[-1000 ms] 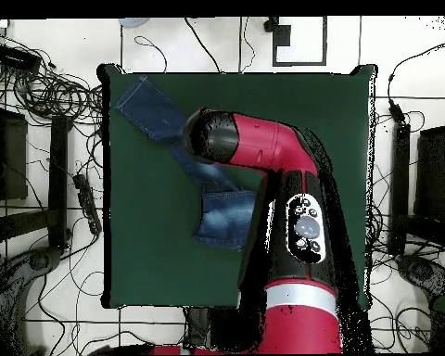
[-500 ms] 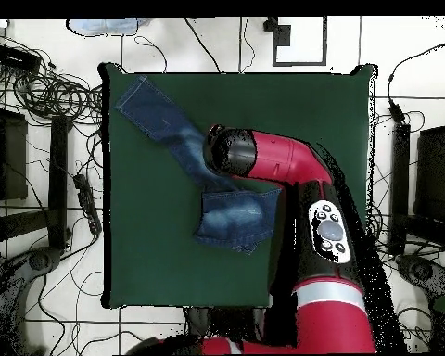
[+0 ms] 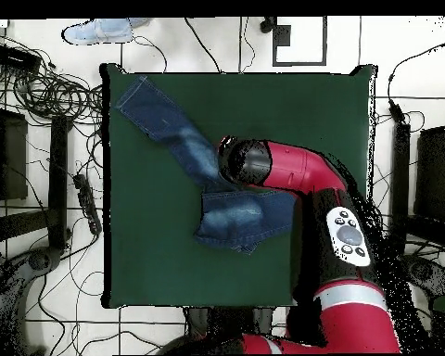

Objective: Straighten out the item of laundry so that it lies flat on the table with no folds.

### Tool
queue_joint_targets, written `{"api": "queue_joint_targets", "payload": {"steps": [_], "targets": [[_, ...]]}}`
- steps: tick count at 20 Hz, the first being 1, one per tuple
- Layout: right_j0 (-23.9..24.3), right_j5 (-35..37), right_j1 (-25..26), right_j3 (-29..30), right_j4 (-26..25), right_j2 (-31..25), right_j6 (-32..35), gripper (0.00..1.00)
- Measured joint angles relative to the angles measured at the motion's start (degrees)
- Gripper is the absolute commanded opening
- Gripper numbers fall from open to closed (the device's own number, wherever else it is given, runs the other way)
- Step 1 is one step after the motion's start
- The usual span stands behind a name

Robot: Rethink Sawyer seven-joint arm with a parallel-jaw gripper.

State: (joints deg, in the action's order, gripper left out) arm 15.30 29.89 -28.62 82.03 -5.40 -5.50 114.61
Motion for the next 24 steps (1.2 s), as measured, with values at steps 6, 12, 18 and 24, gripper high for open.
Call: {"api": "queue_joint_targets", "payload": {"steps": [6, 12, 18, 24], "targets": [[2.56, 0.01, -0.01, 1.11, -2.59, -1.83, 0.00, 1.00], [4.30, 0.01, -0.01, 1.54, -4.52, -3.24, 0.00, 1.00], [7.72, 0.01, 0.00, 1.64, -6.18, -5.69, 0.00, 1.00], [11.52, 0.04, 0.04, 1.59, -7.59, -7.50, -0.01, 1.00]]}}
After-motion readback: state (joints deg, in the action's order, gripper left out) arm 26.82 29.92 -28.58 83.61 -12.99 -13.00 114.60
